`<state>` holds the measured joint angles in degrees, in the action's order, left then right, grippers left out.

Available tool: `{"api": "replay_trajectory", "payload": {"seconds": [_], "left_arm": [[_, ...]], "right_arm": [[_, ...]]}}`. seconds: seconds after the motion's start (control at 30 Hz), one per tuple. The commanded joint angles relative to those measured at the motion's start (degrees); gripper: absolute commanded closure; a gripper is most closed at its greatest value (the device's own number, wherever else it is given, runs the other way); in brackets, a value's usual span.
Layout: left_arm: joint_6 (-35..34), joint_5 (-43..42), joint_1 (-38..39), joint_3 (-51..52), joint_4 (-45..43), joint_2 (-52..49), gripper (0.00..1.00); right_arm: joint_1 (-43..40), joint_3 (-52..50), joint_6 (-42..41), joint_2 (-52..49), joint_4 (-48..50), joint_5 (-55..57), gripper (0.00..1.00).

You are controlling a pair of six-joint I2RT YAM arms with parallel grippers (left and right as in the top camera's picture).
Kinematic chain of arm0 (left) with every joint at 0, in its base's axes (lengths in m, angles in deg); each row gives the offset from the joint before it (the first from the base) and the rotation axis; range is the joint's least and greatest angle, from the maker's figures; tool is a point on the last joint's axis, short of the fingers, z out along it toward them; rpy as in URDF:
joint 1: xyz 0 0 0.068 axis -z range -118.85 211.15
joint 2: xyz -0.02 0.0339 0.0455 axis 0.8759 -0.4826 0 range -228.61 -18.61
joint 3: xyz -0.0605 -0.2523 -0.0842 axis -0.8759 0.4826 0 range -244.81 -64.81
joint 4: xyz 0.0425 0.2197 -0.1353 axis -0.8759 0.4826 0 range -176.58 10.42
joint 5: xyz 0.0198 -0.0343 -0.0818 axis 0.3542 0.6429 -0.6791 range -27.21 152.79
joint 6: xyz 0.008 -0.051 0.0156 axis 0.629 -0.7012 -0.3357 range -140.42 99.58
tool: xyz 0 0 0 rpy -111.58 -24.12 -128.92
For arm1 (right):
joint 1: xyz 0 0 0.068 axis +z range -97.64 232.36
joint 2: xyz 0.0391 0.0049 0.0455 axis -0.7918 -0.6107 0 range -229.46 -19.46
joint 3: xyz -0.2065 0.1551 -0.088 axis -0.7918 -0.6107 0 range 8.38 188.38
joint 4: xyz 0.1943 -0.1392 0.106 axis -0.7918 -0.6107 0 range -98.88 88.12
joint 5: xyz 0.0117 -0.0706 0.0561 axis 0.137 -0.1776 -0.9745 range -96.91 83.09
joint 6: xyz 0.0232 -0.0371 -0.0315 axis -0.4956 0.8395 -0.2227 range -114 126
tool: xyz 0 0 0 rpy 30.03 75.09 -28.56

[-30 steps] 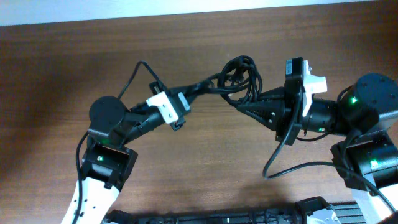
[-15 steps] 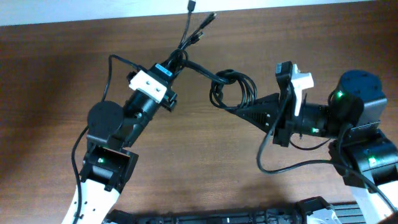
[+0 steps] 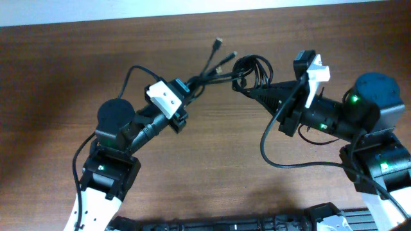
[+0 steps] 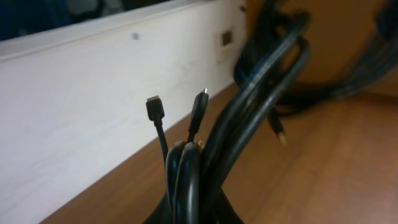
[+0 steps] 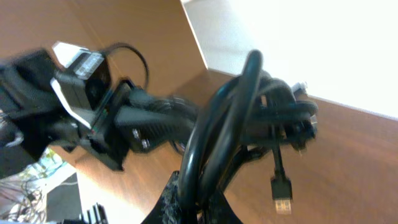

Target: Untangle cables

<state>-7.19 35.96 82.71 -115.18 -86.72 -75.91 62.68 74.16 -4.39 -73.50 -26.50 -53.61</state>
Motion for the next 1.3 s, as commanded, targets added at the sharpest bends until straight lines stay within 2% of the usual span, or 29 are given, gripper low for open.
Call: {"api": "replay_trajectory", "payload": {"seconds": [0.0,0.1,0.23,0.4,0.5,0.6,0.7,0.8,0.9,1.03,1.1,1.17,1.27], "left_arm": [[3.17,-9.92,-0.72,-0.57,2.10,0.35,1.00],[3.15,-15.98,-0.72,-0.57,4.70,-0.52,1.00],[3.17,-16.48,-0.68,-0.57,8.83,-0.55,1.00],[3.45,-16.24,-0.68,-0.57,9.92,-0.55,1.00],[11.21,-16.26,-0.68,-0.57,13.16,-0.55,1.00],[13.90,-16.31,-0.68,-0.57,14.69,-0.57,1.00],[13.90,-16.22,-0.70,-0.57,10.80,-0.55,1.00],[13.86,-15.80,-0.68,-0.57,4.72,-0.55,1.00],[13.16,-12.07,-0.70,-0.57,-0.76,-0.55,1.00],[13.00,-10.43,-0.70,-0.57,-4.90,-0.55,1.00],[12.50,-7.37,-0.70,-0.57,-6.05,-0.55,1.00],[8.13,-1.75,-0.70,-0.57,-8.17,-0.55,1.00],[8.04,-2.47,-0.68,-0.57,-9.03,-0.55,1.00]], "right_arm": [[0.11,0.90,-3.82,2.12,7.48,-4.13,0.96],[0.11,0.90,-8.20,2.21,13.86,-4.09,0.96],[0.11,0.90,-10.21,2.23,17.97,-3.74,0.96],[0.09,0.90,-14.43,2.62,17.55,-0.11,0.96],[0.11,0.90,-17.62,5.22,17.62,8.59,0.96],[0.11,0.90,-17.55,7.80,17.05,12.96,0.96],[0.11,0.90,-17.22,7.89,10.75,13.31,0.96],[0.11,0.90,-16.17,7.82,0.59,18.64,0.96],[0.11,0.90,-10.43,7.82,-8.26,19.15,0.96],[0.11,0.90,-5.79,7.82,-12.96,19.21,0.87],[0.11,0.90,-4.79,7.82,-15.80,20.72,0.87],[0.11,0.90,-4.81,7.82,-18.97,24.55,0.87],[0.11,0.90,-4.81,7.82,-21.27,25.53,0.86]]}}
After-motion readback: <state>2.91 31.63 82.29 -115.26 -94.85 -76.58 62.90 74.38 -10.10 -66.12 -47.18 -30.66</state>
